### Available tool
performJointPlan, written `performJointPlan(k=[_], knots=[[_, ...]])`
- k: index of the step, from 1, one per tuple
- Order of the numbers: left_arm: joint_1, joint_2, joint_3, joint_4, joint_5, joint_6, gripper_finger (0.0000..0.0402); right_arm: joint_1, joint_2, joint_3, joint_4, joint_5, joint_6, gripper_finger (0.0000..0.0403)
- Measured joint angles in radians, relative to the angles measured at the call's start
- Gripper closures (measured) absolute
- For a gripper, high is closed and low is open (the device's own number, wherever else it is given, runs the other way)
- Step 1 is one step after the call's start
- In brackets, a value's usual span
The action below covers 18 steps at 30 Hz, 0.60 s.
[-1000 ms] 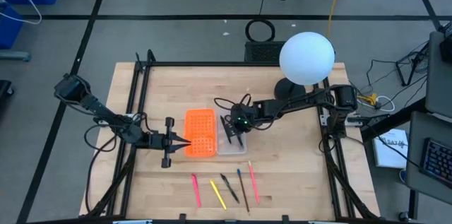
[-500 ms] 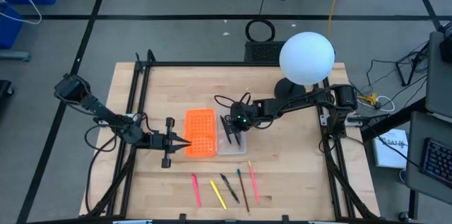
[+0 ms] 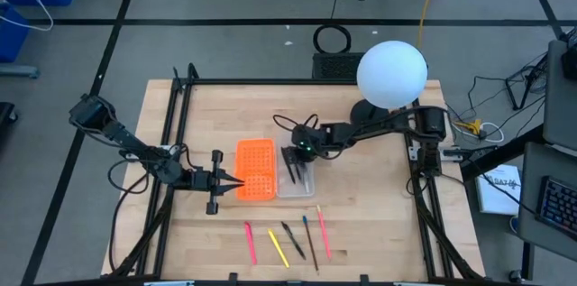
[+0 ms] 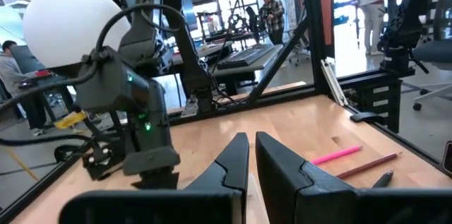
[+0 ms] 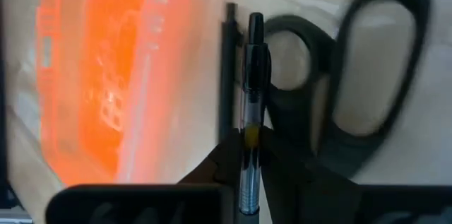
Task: Pick & place school supplies into a supply box
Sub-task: Put the right transparent pen into the transparent supply box, then put the pink pen into the transparent supply box
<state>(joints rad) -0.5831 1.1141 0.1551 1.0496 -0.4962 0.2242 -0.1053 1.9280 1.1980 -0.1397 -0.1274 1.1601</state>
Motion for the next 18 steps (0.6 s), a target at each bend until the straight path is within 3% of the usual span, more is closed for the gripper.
performJointPlan(k=[12,18], knots=[[0.0,0.0,0.0,-0.005,-0.001,-0.01,0.0366,-0.004,-0.002,0.0,0.064,-0.011,-0.138,0.0282],[0.0,0.0,0.0,-0.007,-0.002,-0.026,0.0366,-0.02,-0.103,-0.001,0.02,-0.135,-0.319,0.025]])
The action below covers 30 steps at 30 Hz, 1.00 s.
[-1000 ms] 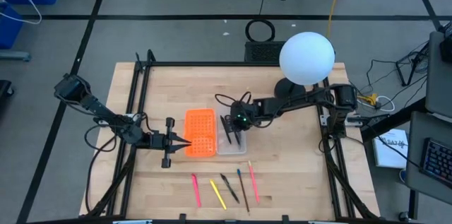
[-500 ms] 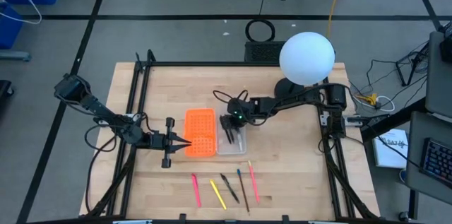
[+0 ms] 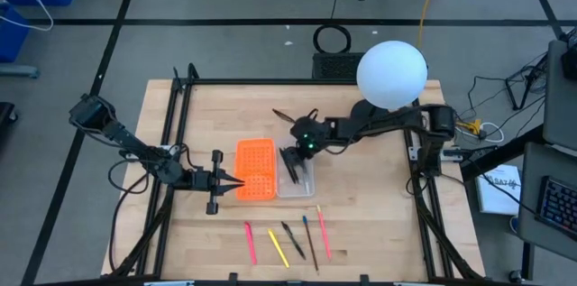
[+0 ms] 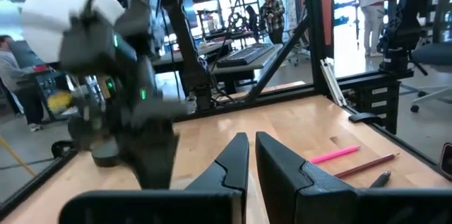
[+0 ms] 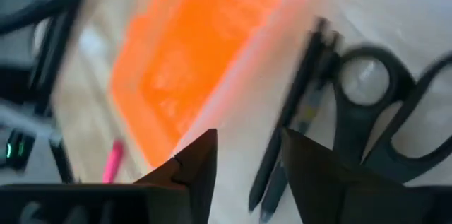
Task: Pick & place school supplies into a supply box
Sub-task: Put the pink pen into the transparent supply box
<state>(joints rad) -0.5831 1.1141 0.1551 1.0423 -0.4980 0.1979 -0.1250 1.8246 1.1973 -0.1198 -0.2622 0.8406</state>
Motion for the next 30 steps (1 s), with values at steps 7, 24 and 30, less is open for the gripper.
performJointPlan(k=[7,24,30], knots=[[0.0,0.0,0.0,0.009,-0.067,0.063,0.0366,0.105,-0.235,-0.149,0.064,0.211,-0.431,0.025],[0.0,0.0,0.0,-0.122,-0.263,0.017,0.0366,0.053,-0.85,-0.932,0.813,0.231,-0.681,0.0397],[0.0,0.0,0.0,-0.121,-0.265,0.008,0.0366,0.021,-1.126,-0.976,0.484,0.233,-0.689,0.0402]])
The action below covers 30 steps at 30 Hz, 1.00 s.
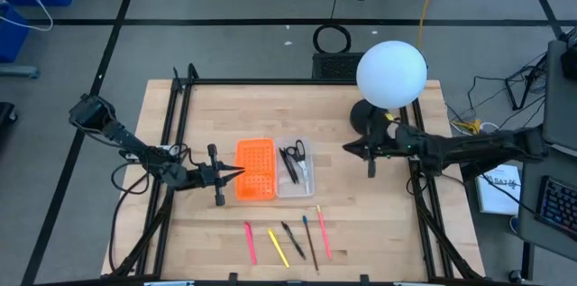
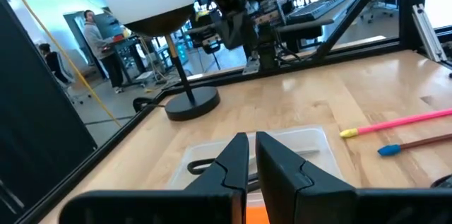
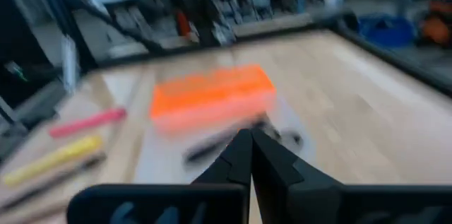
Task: Pick & place school supplies into a supply box
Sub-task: Put the pink pen into the transparent supply box
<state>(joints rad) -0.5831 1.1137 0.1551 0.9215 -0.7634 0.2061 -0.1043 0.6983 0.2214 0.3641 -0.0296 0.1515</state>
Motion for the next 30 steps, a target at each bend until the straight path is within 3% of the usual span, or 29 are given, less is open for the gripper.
performJointPlan(k=[4,10,15,25,28,30], knots=[[0.0,0.0,0.0,-0.012,0.001,-0.041,0.0366,-0.005,-0.123,-0.004,-0.111,-0.056,-0.037,0.0402],[0.0,0.0,0.0,-0.015,0.003,-0.187,0.0366,0.022,-0.214,-0.115,0.099,-0.156,-0.056,0.0402],[0.0,0.0,0.0,-0.028,0.003,-0.265,0.0366,0.039,-0.271,-0.203,0.217,-0.158,-0.033,0.0402],[0.001,0.0,0.002,-0.105,0.048,-0.34,0.0366,0.05,-0.274,-0.204,0.121,-0.156,-0.033,0.0402],[0.0,0.001,0.107,-0.277,0.178,-0.313,0.0369,0.05,-0.275,-0.204,0.125,-0.156,-0.038,0.0401],[-0.008,0.015,0.266,-0.574,0.252,-0.33,0.038,0.05,-0.275,-0.205,0.126,-0.156,-0.041,0.0402]])
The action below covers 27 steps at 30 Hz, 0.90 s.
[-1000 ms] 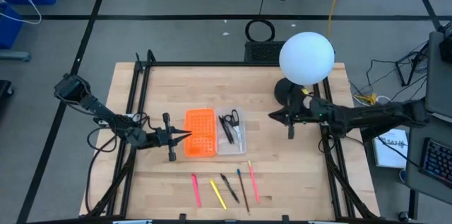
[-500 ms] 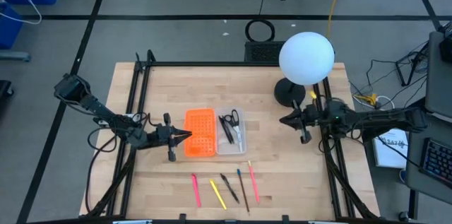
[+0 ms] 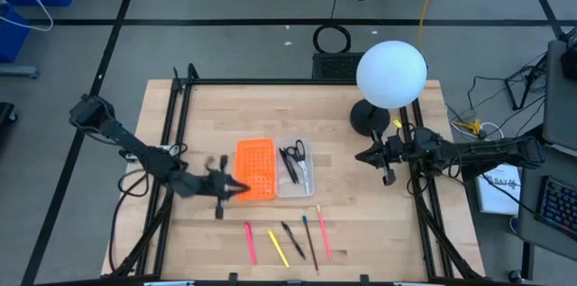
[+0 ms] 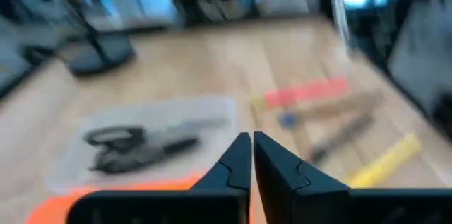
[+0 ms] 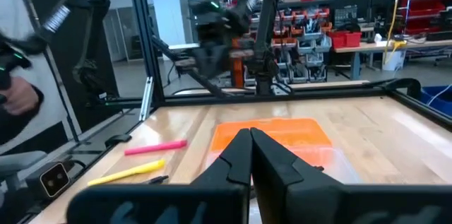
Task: Pick & place school supplies into a supply box
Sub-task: Put the pink pen into the transparent supply box
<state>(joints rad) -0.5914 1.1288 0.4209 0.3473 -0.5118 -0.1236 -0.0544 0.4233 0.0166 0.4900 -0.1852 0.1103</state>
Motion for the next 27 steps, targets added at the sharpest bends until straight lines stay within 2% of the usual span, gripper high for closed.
performJointPlan(k=[4,8,14,18,23,27], knots=[[-0.037,0.147,0.358,-0.607,0.027,-0.083,0.0395,0.0,0.0,0.0,0.007,0.0,-0.034,0.0402],[-0.068,0.325,0.644,-0.946,0.113,-0.099,0.0376,0.0,0.0,-0.001,0.007,0.0,-0.044,0.0402],[-0.087,0.598,0.946,-1.179,0.23,-0.087,0.032,0.0,0.0,-0.002,0.02,0.001,-0.054,0.0402],[-0.096,0.771,1.099,-1.244,0.259,0.061,0.0263,0.0,0.0,-0.002,0.023,0.003,-0.072,0.0402],[-0.151,0.912,1.191,-1.279,0.257,0.339,0.0213,0.0,0.001,-0.002,0.015,0.003,-0.044,0.0402],[-0.182,0.938,1.206,-1.318,0.254,0.44,0.0195,0.0,0.002,-0.002,0.011,0.003,-0.041,0.0403]])
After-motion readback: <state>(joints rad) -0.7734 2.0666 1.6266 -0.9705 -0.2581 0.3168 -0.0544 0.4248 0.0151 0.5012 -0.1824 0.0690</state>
